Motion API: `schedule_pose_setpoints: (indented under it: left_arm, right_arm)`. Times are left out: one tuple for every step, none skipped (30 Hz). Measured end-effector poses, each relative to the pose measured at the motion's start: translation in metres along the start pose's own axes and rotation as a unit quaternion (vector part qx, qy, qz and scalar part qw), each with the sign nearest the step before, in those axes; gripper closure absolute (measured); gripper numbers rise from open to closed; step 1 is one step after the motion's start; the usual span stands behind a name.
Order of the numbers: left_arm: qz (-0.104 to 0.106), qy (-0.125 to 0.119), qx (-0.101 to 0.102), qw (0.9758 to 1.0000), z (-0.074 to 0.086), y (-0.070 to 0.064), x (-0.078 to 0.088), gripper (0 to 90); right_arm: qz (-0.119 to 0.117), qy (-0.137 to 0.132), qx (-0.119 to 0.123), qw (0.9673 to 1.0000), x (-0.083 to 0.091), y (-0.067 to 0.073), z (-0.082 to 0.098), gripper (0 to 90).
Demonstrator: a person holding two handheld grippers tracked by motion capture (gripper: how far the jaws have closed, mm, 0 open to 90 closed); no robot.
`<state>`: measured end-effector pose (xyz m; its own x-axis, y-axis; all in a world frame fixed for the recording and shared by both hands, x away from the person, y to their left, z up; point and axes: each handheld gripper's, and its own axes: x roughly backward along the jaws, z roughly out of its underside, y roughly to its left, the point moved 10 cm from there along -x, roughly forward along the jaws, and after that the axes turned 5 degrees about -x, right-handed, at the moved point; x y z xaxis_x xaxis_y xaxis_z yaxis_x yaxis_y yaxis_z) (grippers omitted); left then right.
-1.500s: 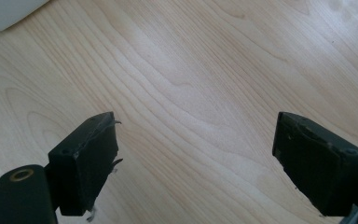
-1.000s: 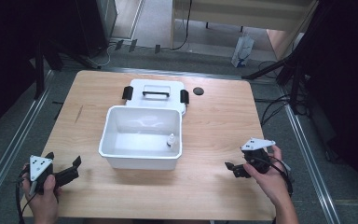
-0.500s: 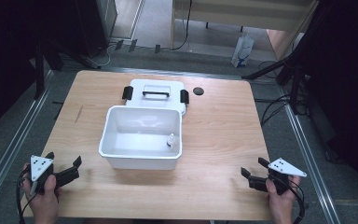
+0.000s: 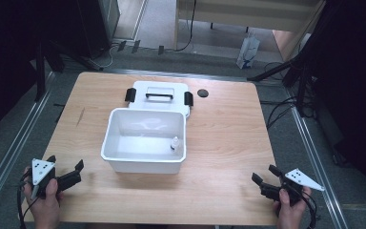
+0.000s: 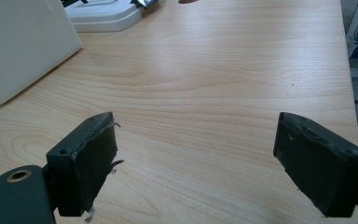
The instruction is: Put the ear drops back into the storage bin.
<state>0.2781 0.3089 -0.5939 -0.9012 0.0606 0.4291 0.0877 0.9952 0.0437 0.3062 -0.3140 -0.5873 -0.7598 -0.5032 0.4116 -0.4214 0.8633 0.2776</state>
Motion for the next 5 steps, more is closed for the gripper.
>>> schedule_pose_setpoints:
  left_arm:
    - [0.001, 0.0, 0.0, 1.0, 0.0001, -0.0003, 0.0, 7.0]
    - [0.001, 0.0, -0.001, 1.0, 0.0001, -0.0004, 0.0, 7.0]
    - [0.001, 0.0, -0.001, 1.0, 0.0001, -0.0004, 0.0, 7.0]
    - [0.001, -0.001, -0.001, 1.0, 0.0001, -0.0004, 0.0002, 7.0]
    - [0.002, -0.001, 0.0, 1.0, 0.0001, -0.0006, 0.0004, 7.0]
  right_arm:
    - [-0.001, 0.001, -0.001, 1.0, -0.0002, 0.0002, 0.0002, 13.0]
    - [-0.001, 0.002, -0.002, 1.0, -0.0004, 0.0, 0.0003, 13.0]
    - [-0.003, 0.002, -0.003, 1.0, -0.0008, -0.0002, 0.0001, 13.0]
    - [-0.006, 0.005, -0.008, 0.9999, -0.0009, 0.0, 0.0004, 13.0]
    - [-0.009, 0.006, -0.009, 0.9999, -0.0012, -0.0002, 0.0004, 13.0]
